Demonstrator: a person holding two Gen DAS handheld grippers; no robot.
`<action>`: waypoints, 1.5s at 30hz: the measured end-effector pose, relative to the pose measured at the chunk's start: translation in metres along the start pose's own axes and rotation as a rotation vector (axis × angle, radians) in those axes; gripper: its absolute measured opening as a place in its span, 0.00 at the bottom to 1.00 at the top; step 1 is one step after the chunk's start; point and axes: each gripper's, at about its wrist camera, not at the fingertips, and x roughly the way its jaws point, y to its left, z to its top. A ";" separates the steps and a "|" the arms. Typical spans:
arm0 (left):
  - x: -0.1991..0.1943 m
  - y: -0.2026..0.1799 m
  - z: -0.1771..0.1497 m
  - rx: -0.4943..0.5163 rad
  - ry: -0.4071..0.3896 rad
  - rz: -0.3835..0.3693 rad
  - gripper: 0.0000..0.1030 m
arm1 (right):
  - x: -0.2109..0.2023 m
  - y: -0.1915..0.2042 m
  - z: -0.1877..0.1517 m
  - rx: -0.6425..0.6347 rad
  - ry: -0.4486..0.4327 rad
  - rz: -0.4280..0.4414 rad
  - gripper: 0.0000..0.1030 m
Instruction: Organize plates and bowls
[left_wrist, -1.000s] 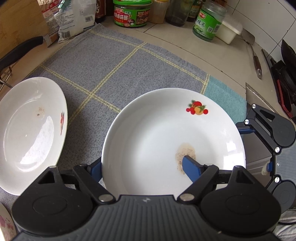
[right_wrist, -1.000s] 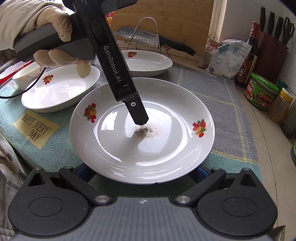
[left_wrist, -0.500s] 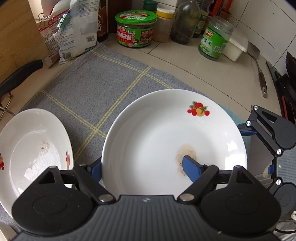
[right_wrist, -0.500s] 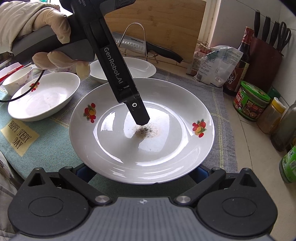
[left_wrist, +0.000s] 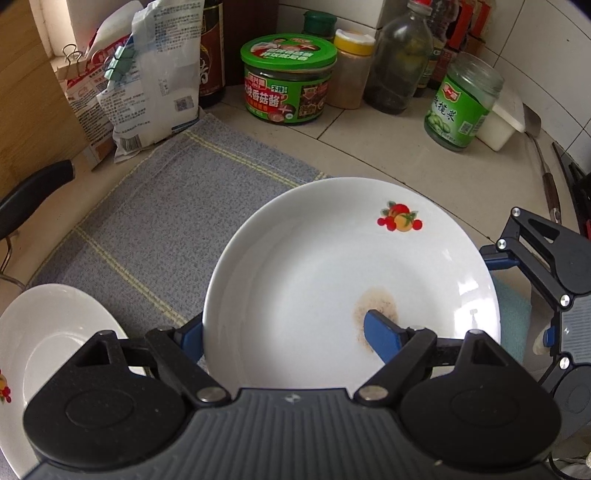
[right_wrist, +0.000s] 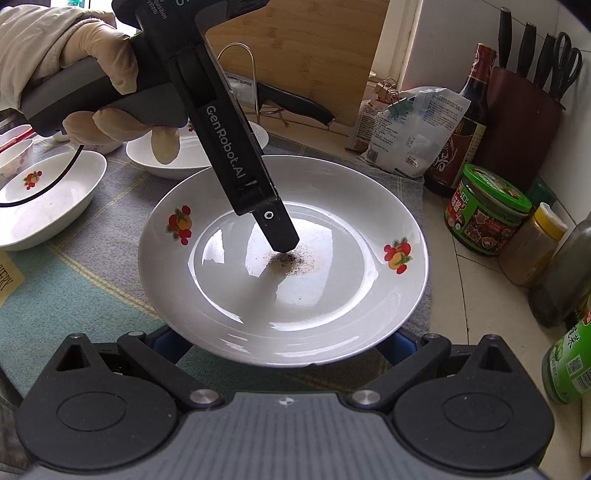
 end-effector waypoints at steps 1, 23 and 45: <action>0.002 0.000 0.002 0.000 0.001 0.002 0.83 | 0.002 -0.003 0.000 0.003 0.001 0.003 1.00; 0.033 0.011 0.026 -0.018 0.021 0.014 0.83 | 0.030 -0.028 0.004 0.032 0.037 0.005 1.00; -0.042 -0.004 -0.005 -0.005 -0.188 0.151 0.93 | -0.008 -0.012 -0.010 0.215 0.052 -0.174 1.00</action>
